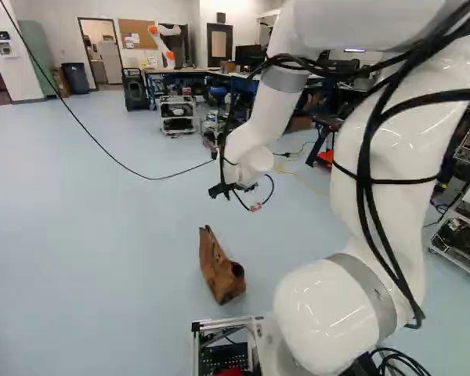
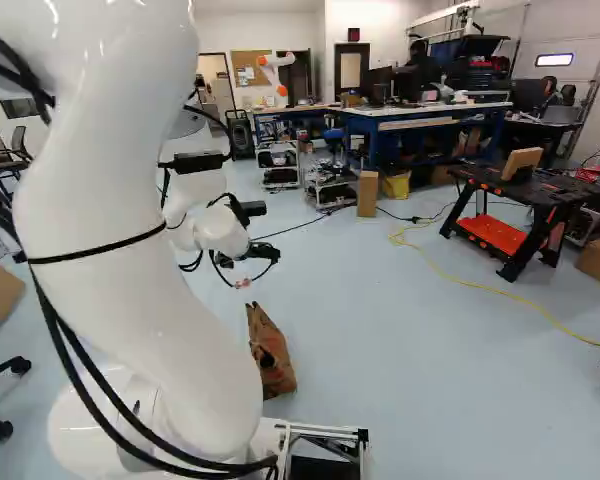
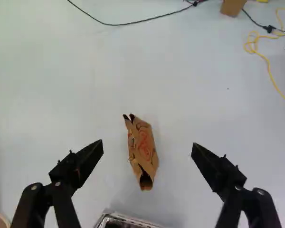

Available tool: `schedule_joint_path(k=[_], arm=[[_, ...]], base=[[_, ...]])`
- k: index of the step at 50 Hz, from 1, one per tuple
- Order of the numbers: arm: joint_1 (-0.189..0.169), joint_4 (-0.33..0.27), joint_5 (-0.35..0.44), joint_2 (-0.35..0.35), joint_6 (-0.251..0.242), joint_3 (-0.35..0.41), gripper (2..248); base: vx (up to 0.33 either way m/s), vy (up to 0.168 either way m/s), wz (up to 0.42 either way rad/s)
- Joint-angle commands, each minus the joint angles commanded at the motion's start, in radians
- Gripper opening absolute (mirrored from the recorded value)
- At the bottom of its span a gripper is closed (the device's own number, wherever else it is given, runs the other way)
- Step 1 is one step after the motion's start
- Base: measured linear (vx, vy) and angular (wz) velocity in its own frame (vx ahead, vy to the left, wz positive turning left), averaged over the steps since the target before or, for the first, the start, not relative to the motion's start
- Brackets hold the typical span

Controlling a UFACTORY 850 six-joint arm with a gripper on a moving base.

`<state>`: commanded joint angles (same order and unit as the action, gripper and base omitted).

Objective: Pick up the grocery bag from the ground

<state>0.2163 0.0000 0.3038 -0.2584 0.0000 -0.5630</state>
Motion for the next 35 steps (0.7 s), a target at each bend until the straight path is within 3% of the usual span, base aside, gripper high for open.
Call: schedule_joint_path(k=[35], arm=[[0.025,0.000,-0.162,-0.343,0.000,-0.233,247]], base=[[0.000,0.000,0.000]])
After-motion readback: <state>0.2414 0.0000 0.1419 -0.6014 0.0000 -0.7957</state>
